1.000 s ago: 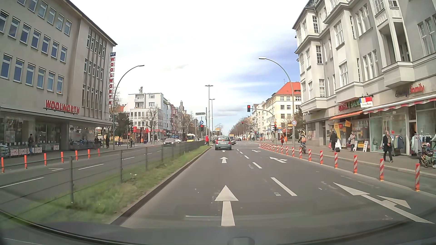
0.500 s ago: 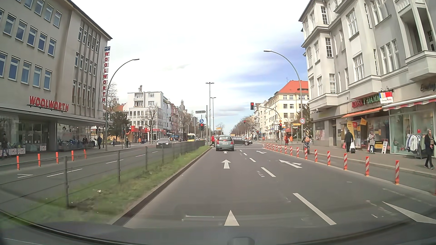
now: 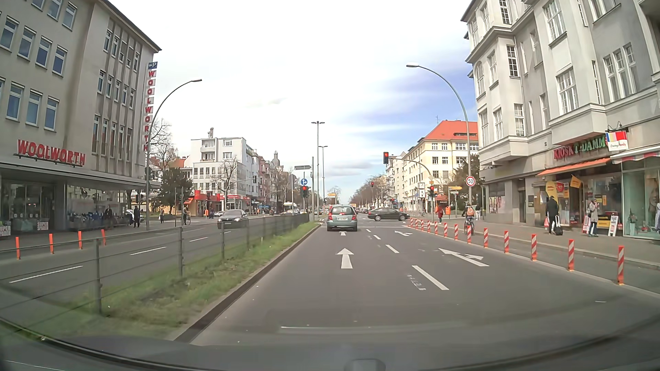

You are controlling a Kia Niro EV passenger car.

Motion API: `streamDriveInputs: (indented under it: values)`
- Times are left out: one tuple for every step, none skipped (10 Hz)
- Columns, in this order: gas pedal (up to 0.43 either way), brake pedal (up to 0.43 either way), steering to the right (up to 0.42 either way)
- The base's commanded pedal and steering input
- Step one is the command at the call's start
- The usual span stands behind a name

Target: Follow the waypoints while adhering to traffic rules and regulations

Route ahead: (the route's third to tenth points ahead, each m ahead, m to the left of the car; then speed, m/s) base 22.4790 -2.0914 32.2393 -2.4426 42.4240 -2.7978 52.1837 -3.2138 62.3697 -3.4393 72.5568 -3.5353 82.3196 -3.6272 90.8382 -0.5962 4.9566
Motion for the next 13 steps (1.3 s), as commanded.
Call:
streamDriveInputs:
  values:
    - [0.0,0.0,-0.001]
    - [0.0,0.0,-0.001]
    - [0.0,0.0,-0.001]
    - [0.0,0.0,-0.002]
    - [0.0,0.0,-0.002]
    - [0.0,0.0,-0.003]
    - [0.0,0.0,-0.002]
    - [0.0,0.0,-0.002]
    - [0.0,0.0,-0.002]
    - [0.0,0.0,-0.002]
    - [0.0,0.0,-0.003]
    - [0.0,0.0,-0.003]
    - [0.0,0.0,-0.003]
